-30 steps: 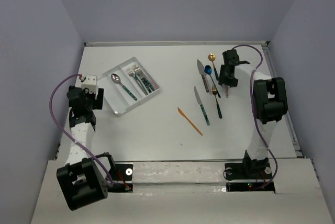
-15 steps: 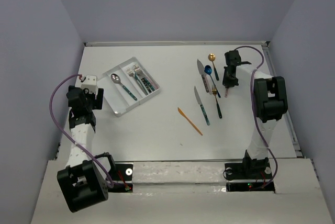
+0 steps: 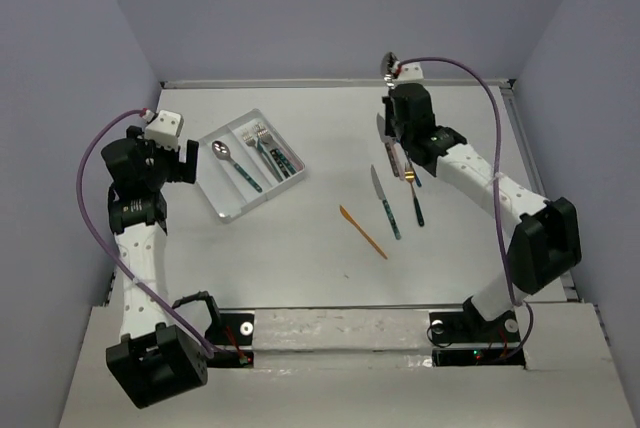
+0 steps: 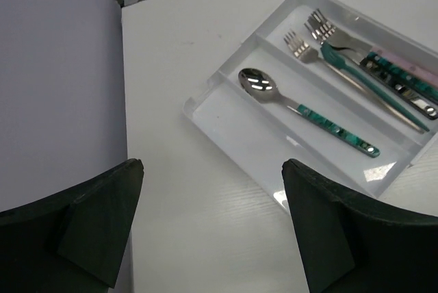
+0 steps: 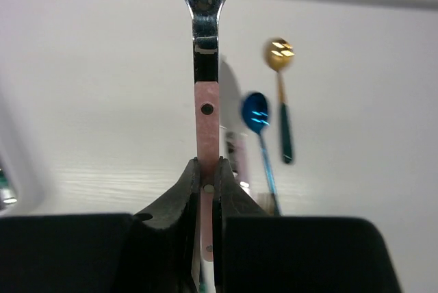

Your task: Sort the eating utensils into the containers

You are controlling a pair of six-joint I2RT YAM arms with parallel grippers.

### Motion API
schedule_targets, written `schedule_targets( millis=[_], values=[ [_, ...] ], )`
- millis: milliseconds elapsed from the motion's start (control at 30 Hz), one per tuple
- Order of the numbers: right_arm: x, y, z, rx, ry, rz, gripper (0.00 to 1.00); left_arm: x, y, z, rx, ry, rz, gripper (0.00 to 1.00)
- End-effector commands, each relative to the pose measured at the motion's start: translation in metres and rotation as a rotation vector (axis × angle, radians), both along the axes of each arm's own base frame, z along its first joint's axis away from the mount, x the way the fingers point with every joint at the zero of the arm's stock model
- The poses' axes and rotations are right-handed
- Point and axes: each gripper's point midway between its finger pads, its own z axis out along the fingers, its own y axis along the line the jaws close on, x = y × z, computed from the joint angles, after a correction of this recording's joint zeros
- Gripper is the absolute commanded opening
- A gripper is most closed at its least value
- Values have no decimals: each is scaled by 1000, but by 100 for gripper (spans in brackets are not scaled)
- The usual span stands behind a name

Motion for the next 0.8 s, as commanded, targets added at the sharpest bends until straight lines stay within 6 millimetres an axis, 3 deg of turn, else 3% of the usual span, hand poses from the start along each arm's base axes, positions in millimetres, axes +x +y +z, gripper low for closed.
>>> schedule_targets(
  millis=[0, 67, 100, 133, 167, 233, 267, 300, 333, 367, 467, 500, 600, 767],
  values=[
    [6, 136, 71, 95, -225, 313, 0, -3, -28, 26, -114, -31, -99, 96],
    [-2, 191, 82, 126, -261, 450, 0, 0, -21, 26, -123, -50, -50, 96],
    [-10, 237, 88, 135, -292, 547, 0, -2, -12, 15, -115, -37, 8, 97],
    [-18, 264, 90, 155, -299, 625, 0, 0, -6, 15, -103, -54, 35, 98],
    [-31, 294, 91, 177, -299, 695, 0, -3, 6, 2, -84, -40, 102, 98],
    [-38, 343, 87, 231, -288, 817, 0, -4, 23, -1, -48, -62, 182, 99],
    [-47, 363, 85, 262, -275, 864, 0, -11, 37, -17, -21, -31, 256, 99],
    [-46, 372, 79, 273, -261, 887, 0, -13, 44, -17, 3, -49, 290, 99],
    [-47, 394, 70, 283, -252, 924, 0, -14, 51, -17, 24, -66, 321, 99],
    [-48, 405, 63, 287, -240, 933, 0, -22, 61, -32, 54, -41, 377, 99],
    [-44, 431, 30, 281, -162, 999, 0, -31, 82, -40, 117, -59, 484, 99],
    [-52, 437, 16, 253, -105, 1027, 0, -41, 92, -53, 156, -33, 545, 99],
    [-39, 444, 17, 243, -117, 996, 0, -49, 104, -61, 204, -47, 613, 99],
    [-26, 445, 3, 158, -169, 998, 0, -48, 100, -64, 185, -57, 596, 99]
  ],
)
